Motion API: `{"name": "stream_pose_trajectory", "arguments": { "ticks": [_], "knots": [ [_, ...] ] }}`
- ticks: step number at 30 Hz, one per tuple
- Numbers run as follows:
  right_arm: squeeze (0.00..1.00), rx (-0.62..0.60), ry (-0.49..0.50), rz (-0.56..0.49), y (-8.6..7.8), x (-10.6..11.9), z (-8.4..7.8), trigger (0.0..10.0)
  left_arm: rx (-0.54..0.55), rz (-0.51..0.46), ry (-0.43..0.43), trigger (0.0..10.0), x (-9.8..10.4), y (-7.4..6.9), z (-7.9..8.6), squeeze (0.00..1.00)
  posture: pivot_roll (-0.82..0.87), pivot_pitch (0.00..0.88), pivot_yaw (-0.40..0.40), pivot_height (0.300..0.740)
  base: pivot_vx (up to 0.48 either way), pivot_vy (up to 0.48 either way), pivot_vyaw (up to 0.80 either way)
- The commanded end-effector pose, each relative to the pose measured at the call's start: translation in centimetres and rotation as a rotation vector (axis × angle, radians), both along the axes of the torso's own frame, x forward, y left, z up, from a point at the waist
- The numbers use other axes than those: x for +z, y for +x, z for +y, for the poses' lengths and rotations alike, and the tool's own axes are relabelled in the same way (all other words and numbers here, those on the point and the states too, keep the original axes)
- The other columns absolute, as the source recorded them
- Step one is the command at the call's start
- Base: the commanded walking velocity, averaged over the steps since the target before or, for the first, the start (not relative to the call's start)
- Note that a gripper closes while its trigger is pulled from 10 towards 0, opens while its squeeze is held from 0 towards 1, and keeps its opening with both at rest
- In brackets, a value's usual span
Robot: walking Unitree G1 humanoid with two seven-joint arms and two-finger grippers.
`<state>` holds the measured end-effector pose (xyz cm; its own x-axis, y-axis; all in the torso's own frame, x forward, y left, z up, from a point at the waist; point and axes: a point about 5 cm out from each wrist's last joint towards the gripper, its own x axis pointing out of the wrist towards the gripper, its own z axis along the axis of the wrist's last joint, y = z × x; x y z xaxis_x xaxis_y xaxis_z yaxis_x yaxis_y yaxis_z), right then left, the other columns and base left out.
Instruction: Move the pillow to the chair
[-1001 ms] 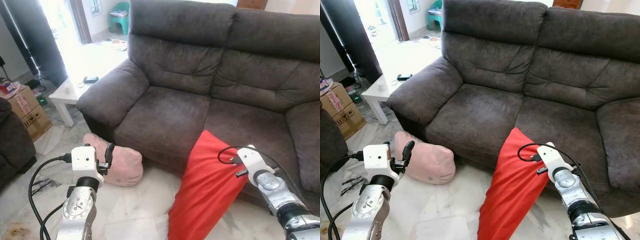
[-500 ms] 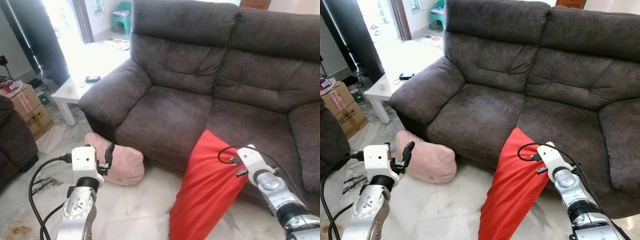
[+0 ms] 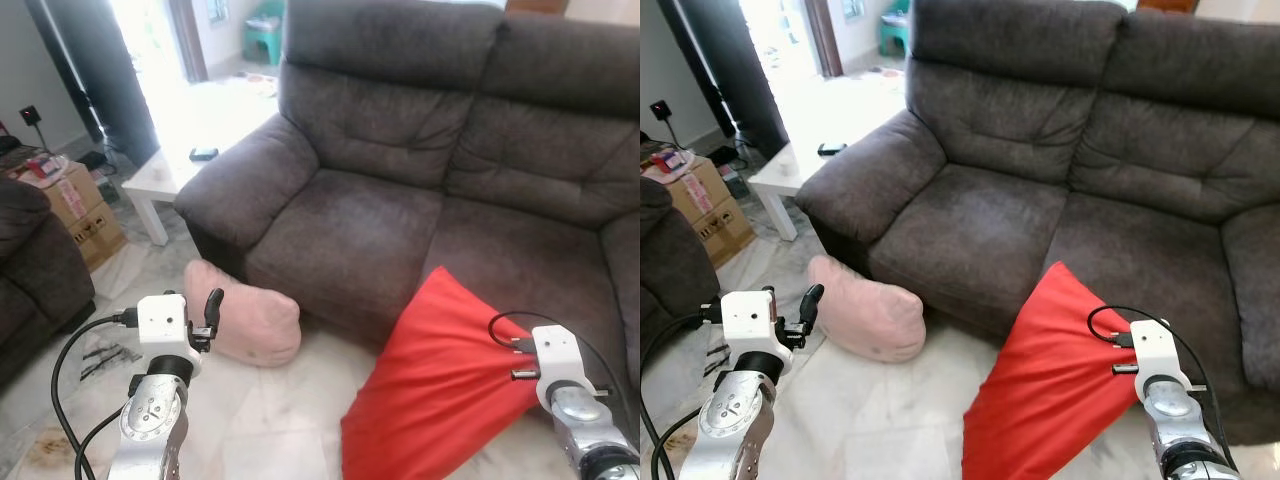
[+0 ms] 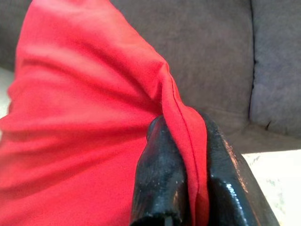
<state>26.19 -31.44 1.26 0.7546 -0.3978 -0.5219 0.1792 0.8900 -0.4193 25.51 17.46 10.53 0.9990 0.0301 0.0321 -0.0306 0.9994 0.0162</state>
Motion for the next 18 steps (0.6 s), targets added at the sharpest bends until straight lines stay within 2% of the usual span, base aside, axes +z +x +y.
{"name": "stream_pose_trajectory", "arguments": {
  "ticks": [1,3,18],
  "knots": [
    [0.0,-0.035,-0.023,-0.095,1.1,1.8,-0.8,10.0,0.01,0.019,-0.005,10.0,-0.4,-0.2,0.4,0.0,0.09,0.0,-0.024,0.74,-0.296,0.0,0.0],
    [0.0,-0.034,-0.019,-0.1,1.1,1.7,-0.7,10.0,0.012,0.016,-0.008,10.0,-0.4,-0.2,0.4,0.0,0.09,0.0,-0.025,0.74,-0.294,0.0,0.0],
    [0.0,0.033,-0.017,-0.146,2.4,2.5,0.3,10.0,0.028,0.027,0.003,10.0,-0.7,-0.3,0.6,0.0,0.09,0.0,-0.032,0.74,0.0,0.0,0.0]
  ]
}}
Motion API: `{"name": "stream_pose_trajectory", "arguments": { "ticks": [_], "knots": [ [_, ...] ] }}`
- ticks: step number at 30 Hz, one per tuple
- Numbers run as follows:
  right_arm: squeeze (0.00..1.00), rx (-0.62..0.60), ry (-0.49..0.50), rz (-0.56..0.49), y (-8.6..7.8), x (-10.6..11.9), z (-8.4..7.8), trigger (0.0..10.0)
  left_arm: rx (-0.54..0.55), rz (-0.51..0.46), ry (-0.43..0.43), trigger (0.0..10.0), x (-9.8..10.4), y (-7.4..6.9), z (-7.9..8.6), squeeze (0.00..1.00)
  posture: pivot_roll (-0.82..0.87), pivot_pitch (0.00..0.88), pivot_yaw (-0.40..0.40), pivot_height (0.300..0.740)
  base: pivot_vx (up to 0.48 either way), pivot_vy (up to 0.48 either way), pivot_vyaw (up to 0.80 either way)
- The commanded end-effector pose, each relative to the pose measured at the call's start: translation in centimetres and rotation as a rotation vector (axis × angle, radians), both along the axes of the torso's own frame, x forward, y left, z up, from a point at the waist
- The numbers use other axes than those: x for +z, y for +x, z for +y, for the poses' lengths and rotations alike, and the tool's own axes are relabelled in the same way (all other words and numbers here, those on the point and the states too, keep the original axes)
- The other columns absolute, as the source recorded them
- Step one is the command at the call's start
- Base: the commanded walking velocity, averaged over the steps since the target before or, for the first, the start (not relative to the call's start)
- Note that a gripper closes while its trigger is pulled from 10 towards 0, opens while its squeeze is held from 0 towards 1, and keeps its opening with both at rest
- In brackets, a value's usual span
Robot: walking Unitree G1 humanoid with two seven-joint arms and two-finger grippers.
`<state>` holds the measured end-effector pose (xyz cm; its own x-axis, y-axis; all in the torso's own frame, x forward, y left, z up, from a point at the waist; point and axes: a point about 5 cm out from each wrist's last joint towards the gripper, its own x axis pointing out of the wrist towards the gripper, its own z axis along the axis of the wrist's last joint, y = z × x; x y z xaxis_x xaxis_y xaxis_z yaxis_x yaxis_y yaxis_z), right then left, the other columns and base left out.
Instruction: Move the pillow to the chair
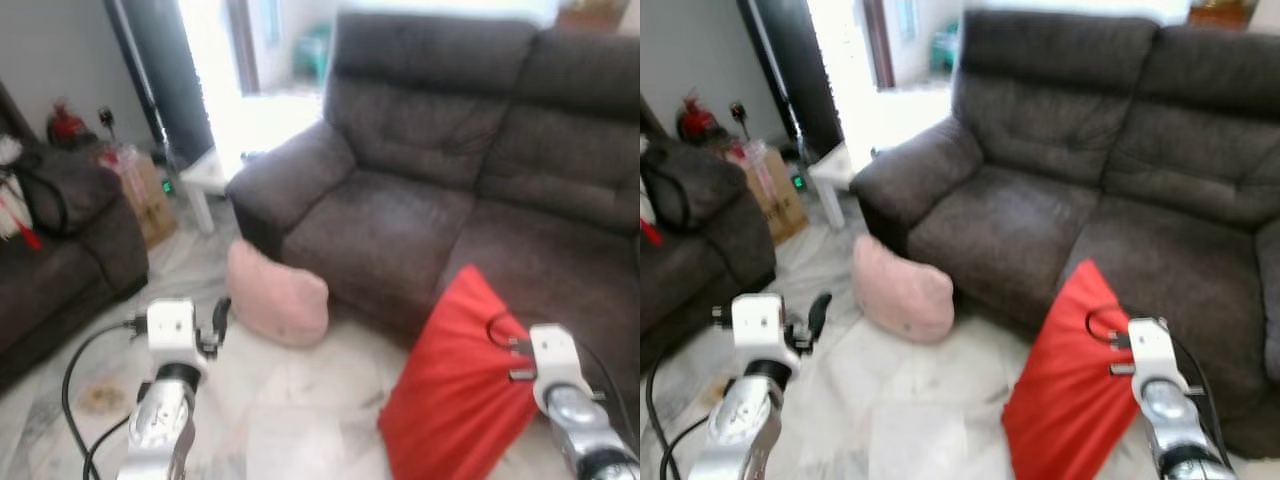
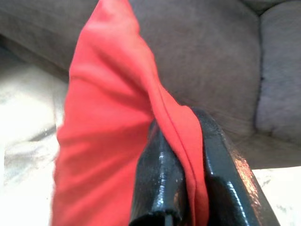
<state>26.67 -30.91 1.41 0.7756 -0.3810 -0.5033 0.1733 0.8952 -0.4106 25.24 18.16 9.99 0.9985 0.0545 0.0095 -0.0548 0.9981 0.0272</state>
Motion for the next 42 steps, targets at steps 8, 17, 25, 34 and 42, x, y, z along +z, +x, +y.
{"name": "stream_pose_trajectory", "arguments": {
  "ticks": [8,17,25,34,42],
  "knots": [
    [0.0,0.239,0.12,-0.199,3.5,2.9,3.1,10.0,0.007,0.007,-0.003,10.0,-0.2,-0.2,0.1,0.0,0.09,0.0,-0.033,0.74,0.0,0.0,0.0],
    [0.0,0.603,0.299,-0.222,5.1,4.0,7.7,10.0,-0.02,0.024,-0.003,10.0,-0.4,-0.2,0.2,0.0,0.09,0.0,-0.029,0.74,0.0,0.0,0.0],
    [0.0,0.832,0.388,-0.214,5.3,5.0,9.5,10.0,-0.139,0.097,0.001,10.0,-1.3,-0.8,-0.4,0.0,0.09,0.0,-0.026,0.74,0.0,0.0,0.0],
    [0.0,1.196,0.466,-0.035,3.3,5.3,11.0,10.0,-0.458,0.323,0.081,10.0,-2.4,-4.1,0.8,0.0,0.1,0.0,-0.02,0.74,0.0,0.0,0.0],
    [0.0,1.42,0.497,0.082,1.3,5.7,12.3,10.0,-0.669,0.477,0.106,10.0,-2.4,-6.4,1.1,0.0,0.1,0.0,-0.019,0.74,0.0,0.0,0.0]
  ]
}}
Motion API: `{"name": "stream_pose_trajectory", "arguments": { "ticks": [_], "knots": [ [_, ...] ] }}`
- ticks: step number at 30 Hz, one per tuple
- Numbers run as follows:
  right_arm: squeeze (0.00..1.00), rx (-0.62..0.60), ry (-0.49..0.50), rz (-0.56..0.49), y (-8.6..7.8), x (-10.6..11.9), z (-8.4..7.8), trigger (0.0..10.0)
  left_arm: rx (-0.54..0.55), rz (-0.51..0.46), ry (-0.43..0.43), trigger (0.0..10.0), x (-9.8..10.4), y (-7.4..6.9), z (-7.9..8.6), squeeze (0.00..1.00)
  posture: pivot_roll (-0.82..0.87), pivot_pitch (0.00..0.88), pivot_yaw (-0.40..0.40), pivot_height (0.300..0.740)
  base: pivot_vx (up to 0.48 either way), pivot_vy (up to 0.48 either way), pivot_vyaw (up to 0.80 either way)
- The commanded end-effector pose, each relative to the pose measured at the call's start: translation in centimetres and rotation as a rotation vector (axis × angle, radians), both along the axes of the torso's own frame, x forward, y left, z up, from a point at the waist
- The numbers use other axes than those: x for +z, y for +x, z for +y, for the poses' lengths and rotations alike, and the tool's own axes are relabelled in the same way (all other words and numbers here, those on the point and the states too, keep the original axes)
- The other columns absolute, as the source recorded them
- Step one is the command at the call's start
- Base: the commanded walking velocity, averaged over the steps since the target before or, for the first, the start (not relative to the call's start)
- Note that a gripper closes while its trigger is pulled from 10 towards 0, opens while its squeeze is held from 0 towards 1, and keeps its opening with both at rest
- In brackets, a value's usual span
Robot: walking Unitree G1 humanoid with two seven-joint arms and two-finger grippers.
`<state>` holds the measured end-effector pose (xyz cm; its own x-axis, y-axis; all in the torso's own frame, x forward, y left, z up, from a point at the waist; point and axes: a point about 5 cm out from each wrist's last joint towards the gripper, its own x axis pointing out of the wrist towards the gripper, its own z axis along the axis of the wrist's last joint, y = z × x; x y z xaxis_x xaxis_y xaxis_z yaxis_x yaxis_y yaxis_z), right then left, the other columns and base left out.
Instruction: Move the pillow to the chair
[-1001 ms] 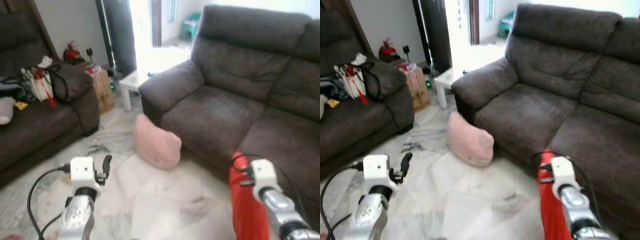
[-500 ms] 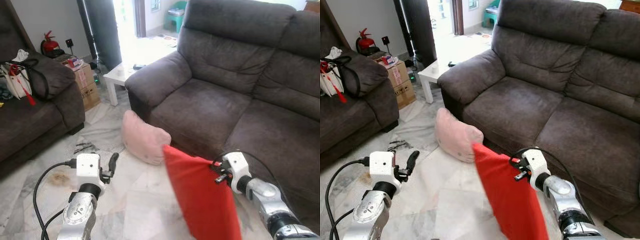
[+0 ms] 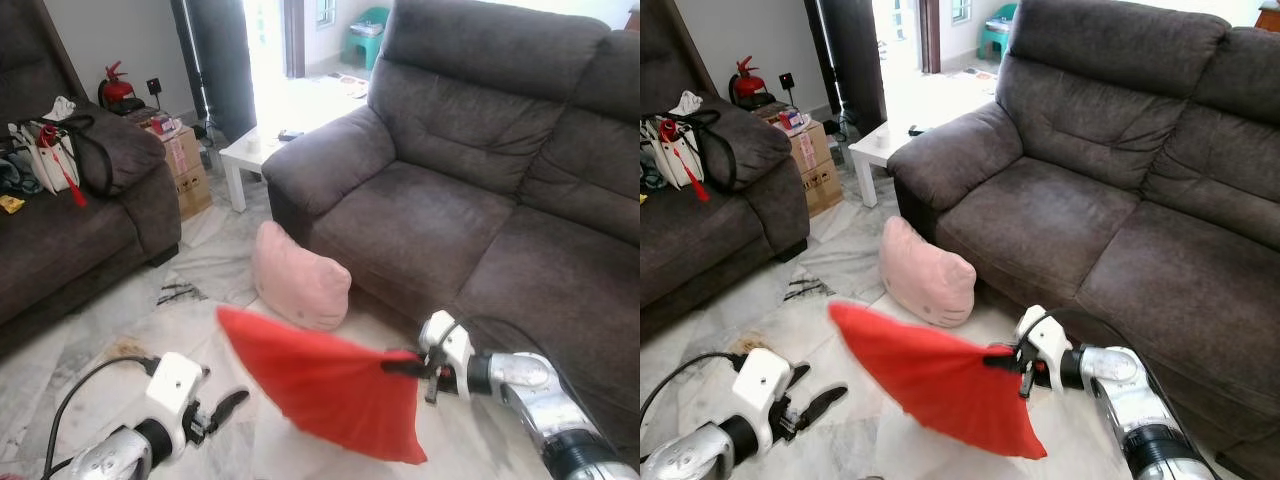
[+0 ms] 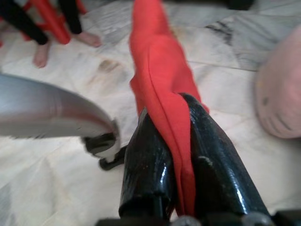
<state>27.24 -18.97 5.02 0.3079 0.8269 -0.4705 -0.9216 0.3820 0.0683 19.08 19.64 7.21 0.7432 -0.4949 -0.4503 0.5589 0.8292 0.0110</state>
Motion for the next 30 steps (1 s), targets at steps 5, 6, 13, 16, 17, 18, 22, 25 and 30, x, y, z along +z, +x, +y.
{"name": "stream_pose_trajectory", "arguments": {
  "ticks": [5,6,13,16,17,18,22,25,30],
  "knots": [
    [0.0,0.157,0.034,-0.052,-0.1,2.6,0.8,10.0,-0.13,0.078,-0.031,10.0,0.7,-1.1,-0.5,0.0,0.1,0.0,-0.02,0.74,0.0,0.0,0.0],
    [0.0,0.165,0.035,-0.048,-0.1,2.7,0.9,10.0,-0.14,0.089,-0.037,10.0,0.8,-1.2,-0.6,0.0,0.1,0.0,-0.02,0.74,0.0,0.0,0.0],
    [0.0,0.199,0.006,-0.046,-0.4,3.1,1.1,10.0,-0.244,0.207,0.017,10.0,0.2,-2.8,0.5,0.0,0.1,0.0,-0.018,0.74,0.0,0.0,0.0],
    [0.0,0.25,0.013,-0.059,-0.8,3.7,1.3,10.0,-0.26,0.229,0.065,10.0,-0.1,-3.1,1.4,0.0,0.1,0.0,-0.017,0.74,0.0,0.0,0.0],
    [0.0,0.28,0.012,-0.062,-1.1,4.0,1.4,10.0,-0.283,0.252,0.079,10.0,0.0,-3.3,1.7,0.0,0.1,0.0,-0.017,0.74,0.0,0.0,0.0],
    [0.0,0.289,0.007,-0.062,-1.2,4.0,1.4,10.0,-0.288,0.258,0.081,10.0,0.0,-3.3,1.8,0.0,0.1,0.0,-0.017,0.74,0.0,0.0,0.0],
    [0.0,0.318,-0.02,-0.059,-1.4,3.9,1.3,10.0,-0.28,0.245,0.092,10.0,0.5,-2.7,2.2,0.0,0.09,0.0,-0.015,0.74,0.0,0.0,0.0],
    [0.0,0.332,-0.03,-0.057,-1.6,3.9,1.4,10.0,-0.282,0.243,0.091,10.0,0.8,-2.5,2.4,0.0,0.09,0.0,-0.015,0.74,0.0,0.0,0.0],
    [0.0,0.357,-0.017,-0.064,-2.0,4.5,1.7,10.0,-0.293,0.239,0.083,10.0,1.2,-2.3,2.5,0.0,0.09,0.0,-0.014,0.74,0.0,0.0,0.0]
  ]
}}
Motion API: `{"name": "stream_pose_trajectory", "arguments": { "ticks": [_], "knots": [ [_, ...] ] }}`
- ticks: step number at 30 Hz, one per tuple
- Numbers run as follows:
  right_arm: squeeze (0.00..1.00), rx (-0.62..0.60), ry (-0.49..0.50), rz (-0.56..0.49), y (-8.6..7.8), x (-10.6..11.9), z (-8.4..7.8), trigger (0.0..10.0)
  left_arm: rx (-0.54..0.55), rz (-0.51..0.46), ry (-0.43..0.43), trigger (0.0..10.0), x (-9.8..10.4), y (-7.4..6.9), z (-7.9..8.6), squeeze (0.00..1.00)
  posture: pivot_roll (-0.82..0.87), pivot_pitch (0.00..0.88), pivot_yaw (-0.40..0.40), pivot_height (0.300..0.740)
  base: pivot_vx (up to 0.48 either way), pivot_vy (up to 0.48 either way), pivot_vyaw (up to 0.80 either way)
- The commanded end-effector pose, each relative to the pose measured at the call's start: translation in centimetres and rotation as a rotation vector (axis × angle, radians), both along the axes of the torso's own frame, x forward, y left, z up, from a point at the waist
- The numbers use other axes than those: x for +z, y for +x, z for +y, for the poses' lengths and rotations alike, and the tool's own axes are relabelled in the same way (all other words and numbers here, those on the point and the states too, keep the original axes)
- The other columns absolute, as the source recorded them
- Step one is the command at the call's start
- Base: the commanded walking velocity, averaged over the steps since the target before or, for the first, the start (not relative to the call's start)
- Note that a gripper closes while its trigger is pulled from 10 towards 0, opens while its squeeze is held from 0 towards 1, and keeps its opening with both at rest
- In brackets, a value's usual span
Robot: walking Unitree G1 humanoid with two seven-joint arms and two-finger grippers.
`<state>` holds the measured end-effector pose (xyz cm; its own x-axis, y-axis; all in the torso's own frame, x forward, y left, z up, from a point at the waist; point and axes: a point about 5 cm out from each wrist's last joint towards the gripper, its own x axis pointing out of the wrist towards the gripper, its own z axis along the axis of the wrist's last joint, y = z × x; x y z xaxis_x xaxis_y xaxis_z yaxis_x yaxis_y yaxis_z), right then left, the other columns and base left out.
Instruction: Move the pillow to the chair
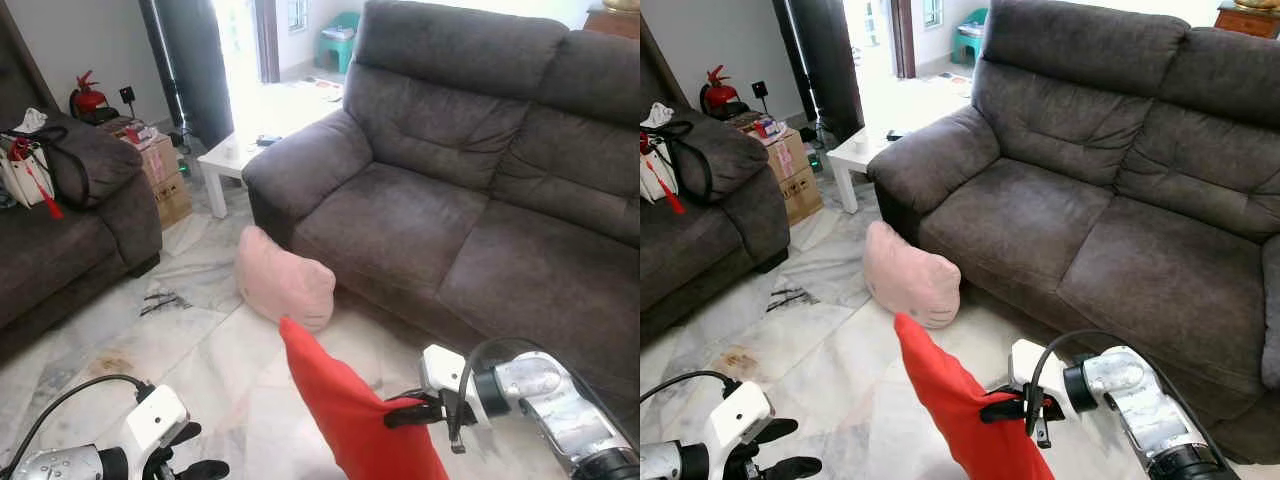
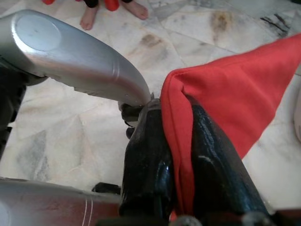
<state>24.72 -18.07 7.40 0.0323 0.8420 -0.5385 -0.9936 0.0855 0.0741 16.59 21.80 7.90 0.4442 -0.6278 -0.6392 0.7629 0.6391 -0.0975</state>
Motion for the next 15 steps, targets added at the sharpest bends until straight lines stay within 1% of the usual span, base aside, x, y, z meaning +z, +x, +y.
{"name": "stream_pose_trajectory", "arguments": {
  "ticks": [1,5,8,10,12,13,15],
  "knots": [
    [0.0,0.064,0.076,-0.078,0.4,2.3,1.0,10.0,-0.018,0.004,0.005,10.0,0.6,0.2,0.3,0.0,0.1,0.0,-0.013,0.74,0.0,0.0,0.0],
    [0.0,0.079,0.088,-0.078,0.2,2.5,1.3,10.0,-0.03,0.014,-0.003,10.0,0.7,0.0,0.3,0.0,0.1,0.0,-0.015,0.74,0.0,0.0,0.0],
    [0.0,0.092,0.101,-0.079,0.0,2.6,1.4,10.0,-0.028,0.048,-0.055,10.0,1.0,-0.6,0.4,0.0,0.1,0.0,-0.015,0.74,0.0,0.0,0.0],
    [0.0,0.101,0.102,-0.077,-0.1,2.7,1.4,10.0,-0.035,0.06,-0.049,10.0,1.0,-0.8,0.6,0.0,0.1,0.0,-0.018,0.74,0.0,0.0,0.0],
    [0.0,0.125,0.098,-0.077,-0.3,2.8,1.4,10.0,-0.077,0.116,-0.047,10.0,1.0,-1.8,0.8,0.0,0.1,0.0,-0.02,0.74,0.0,0.0,0.0],
    [0.0,0.131,0.093,-0.074,-0.3,2.8,1.3,10.0,-0.112,0.169,-0.041,10.0,0.9,-2.6,1.0,0.0,0.11,0.0,-0.02,0.74,0.0,0.0,0.0],
    [0.0,0.144,0.085,-0.072,-0.4,2.8,1.3,10.0,-0.135,0.199,-0.032,10.0,0.7,-3.2,1.2,0.0,0.11,0.0,-0.02,0.74,0.0,0.0,0.0]
  ]
}}
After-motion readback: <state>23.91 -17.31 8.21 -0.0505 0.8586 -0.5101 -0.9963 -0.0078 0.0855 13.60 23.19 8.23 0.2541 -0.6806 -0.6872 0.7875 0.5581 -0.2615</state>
